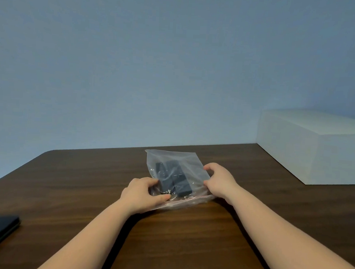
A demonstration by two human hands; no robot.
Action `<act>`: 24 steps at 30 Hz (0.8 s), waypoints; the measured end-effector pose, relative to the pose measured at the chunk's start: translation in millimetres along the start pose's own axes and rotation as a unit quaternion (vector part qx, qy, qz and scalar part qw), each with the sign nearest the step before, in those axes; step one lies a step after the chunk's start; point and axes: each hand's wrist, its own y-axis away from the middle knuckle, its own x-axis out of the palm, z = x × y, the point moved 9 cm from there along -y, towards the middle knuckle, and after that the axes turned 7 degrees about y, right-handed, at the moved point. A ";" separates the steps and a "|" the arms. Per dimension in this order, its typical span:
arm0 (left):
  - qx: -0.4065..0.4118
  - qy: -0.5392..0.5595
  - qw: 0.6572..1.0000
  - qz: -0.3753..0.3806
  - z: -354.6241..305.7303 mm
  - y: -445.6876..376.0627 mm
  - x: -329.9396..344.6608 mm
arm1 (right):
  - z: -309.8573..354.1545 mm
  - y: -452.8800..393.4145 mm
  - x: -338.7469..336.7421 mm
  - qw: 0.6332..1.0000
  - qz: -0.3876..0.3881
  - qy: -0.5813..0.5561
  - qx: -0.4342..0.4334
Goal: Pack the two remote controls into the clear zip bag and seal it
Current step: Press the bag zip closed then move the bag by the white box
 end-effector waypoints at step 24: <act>0.070 -0.145 0.987 0.009 -146.4 -111.7 128.7 | -129.4 -48.3 -137.5 0.956 -0.237 0.162 0.055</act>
